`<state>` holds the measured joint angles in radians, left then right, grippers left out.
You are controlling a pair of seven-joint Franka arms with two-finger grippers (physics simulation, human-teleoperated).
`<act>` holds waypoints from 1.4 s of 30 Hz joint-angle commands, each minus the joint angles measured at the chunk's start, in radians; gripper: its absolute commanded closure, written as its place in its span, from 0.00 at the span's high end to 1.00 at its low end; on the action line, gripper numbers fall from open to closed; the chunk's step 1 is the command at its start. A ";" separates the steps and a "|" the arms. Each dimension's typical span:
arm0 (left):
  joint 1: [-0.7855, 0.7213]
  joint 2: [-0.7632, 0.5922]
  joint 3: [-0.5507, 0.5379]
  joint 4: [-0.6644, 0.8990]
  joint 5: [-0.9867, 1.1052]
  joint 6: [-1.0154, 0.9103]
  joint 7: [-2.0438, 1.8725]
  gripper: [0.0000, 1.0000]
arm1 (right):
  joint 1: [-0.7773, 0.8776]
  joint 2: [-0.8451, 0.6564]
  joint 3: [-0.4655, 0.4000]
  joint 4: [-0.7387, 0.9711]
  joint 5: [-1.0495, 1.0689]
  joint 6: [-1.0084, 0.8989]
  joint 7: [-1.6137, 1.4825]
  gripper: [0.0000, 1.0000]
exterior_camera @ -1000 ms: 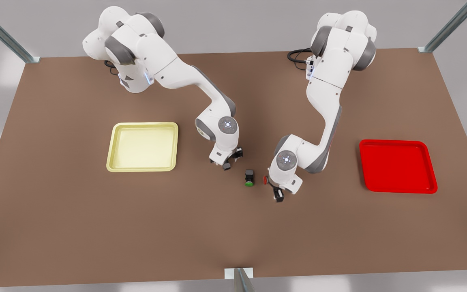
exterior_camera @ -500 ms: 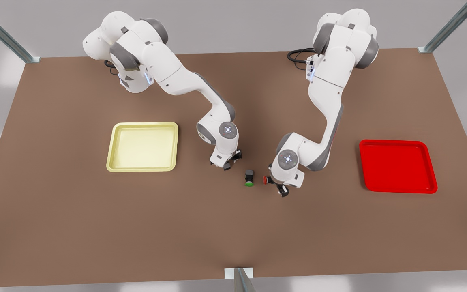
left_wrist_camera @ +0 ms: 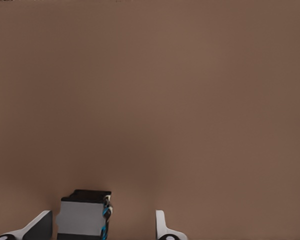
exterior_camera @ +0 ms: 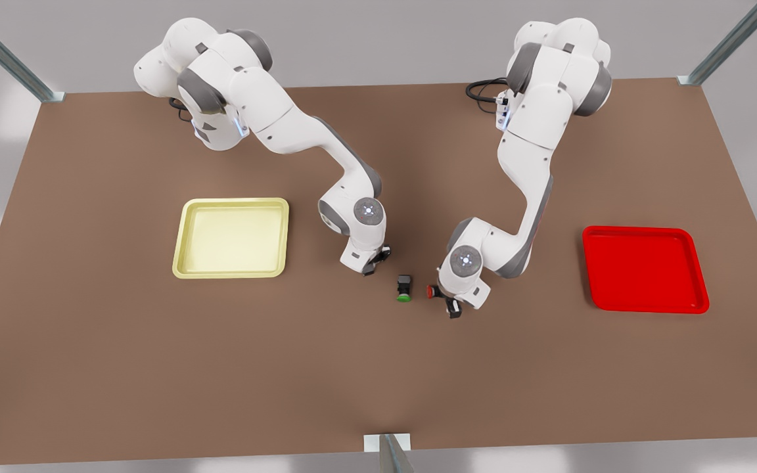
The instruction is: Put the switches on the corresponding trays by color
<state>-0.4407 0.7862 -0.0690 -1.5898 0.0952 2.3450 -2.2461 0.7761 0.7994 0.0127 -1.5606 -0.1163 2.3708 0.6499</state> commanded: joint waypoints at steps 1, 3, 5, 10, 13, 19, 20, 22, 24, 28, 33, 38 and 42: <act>0.000 -0.001 0.000 -0.001 -0.002 0.003 0.209 1.00 | -0.003 -0.003 0.000 0.002 -0.003 -0.005 -0.004 0.47; 0.002 0.004 0.000 -0.001 -0.002 0.004 0.209 1.00 | -0.005 -0.006 -0.004 0.008 -0.005 -0.008 -0.001 0.47; 0.004 0.004 -0.009 -0.001 -0.003 0.005 0.204 0.70 | -0.005 -0.029 -0.040 0.001 -0.006 -0.024 -0.012 0.47; 0.010 0.002 -0.018 -0.001 -0.011 0.005 0.200 0.44 | -0.103 -0.316 -0.071 -0.280 -0.009 -0.137 -0.219 0.48; 0.027 -0.025 -0.020 -0.001 -0.011 -0.032 0.203 0.42 | -0.193 -0.476 -0.073 -0.478 -0.009 -0.124 -0.384 0.48; 0.263 -0.281 -0.037 -0.193 -0.006 -0.185 0.465 0.42 | -0.273 -0.583 -0.088 -0.855 -0.013 0.219 -0.438 0.48; 0.332 -0.329 -0.034 -0.236 -0.006 -0.205 0.560 0.42 | -0.273 -0.583 -0.089 -0.858 -0.013 0.219 -0.438 0.48; 0.450 -0.395 -0.031 -0.329 0.032 -0.204 0.652 0.42 | -0.274 -0.583 -0.091 -0.855 -0.013 0.219 -0.443 1.00; 0.525 -0.395 -0.023 -0.345 0.087 -0.204 0.706 0.42 | -0.274 -0.583 -0.091 -0.854 -0.013 0.214 -0.443 1.00; 0.645 -0.393 -0.020 -0.366 0.112 -0.202 0.744 0.42 | -0.274 -0.600 -0.091 -0.489 -0.011 -0.094 -0.496 1.00; 0.789 -0.380 -0.020 -0.366 0.113 -0.164 0.912 0.42 | -0.348 -0.565 -0.083 0.073 -0.003 -0.846 -0.556 1.00; 0.800 -0.377 -0.022 -0.358 0.115 -0.155 0.913 1.00 | -0.423 -0.692 -0.089 0.091 -0.003 -1.002 -0.633 1.00; 0.797 -0.510 -0.152 -0.279 0.043 -0.417 1.075 1.00 | -0.423 -0.692 -0.089 0.094 0.000 -1.012 -0.633 1.00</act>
<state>0.3663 0.3139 -0.2074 -1.8596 0.1883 2.0941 -1.5631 0.3420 0.1088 -0.0766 -1.4674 -0.1183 1.5234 0.1874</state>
